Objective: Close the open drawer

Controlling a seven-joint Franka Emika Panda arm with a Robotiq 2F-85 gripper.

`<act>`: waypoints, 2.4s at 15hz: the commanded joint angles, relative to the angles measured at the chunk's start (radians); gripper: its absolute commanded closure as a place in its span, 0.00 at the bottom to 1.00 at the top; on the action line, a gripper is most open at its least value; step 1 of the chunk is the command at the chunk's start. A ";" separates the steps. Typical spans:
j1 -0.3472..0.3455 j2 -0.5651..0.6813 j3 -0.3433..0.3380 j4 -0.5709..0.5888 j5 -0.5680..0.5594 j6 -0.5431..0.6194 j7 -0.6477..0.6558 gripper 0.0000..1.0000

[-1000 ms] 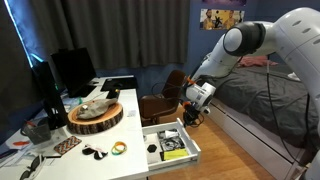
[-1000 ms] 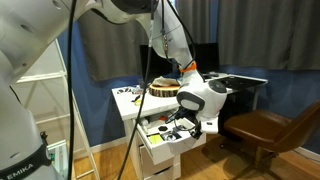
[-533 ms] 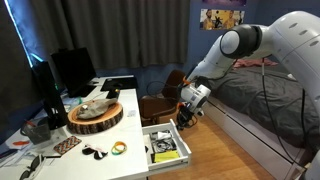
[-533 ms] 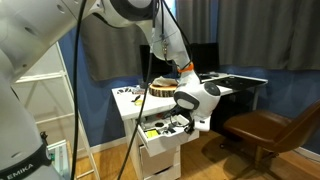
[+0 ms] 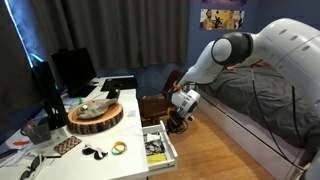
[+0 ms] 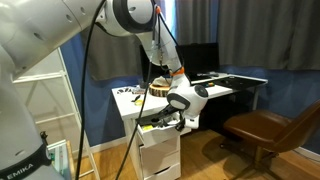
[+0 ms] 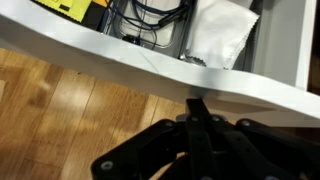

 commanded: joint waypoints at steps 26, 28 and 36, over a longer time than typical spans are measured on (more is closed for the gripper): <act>0.152 0.146 0.076 0.251 -0.026 -0.157 -0.022 1.00; 0.155 0.148 0.078 0.257 -0.033 -0.169 -0.026 1.00; 0.149 0.142 0.092 0.256 -0.107 -0.293 -0.163 1.00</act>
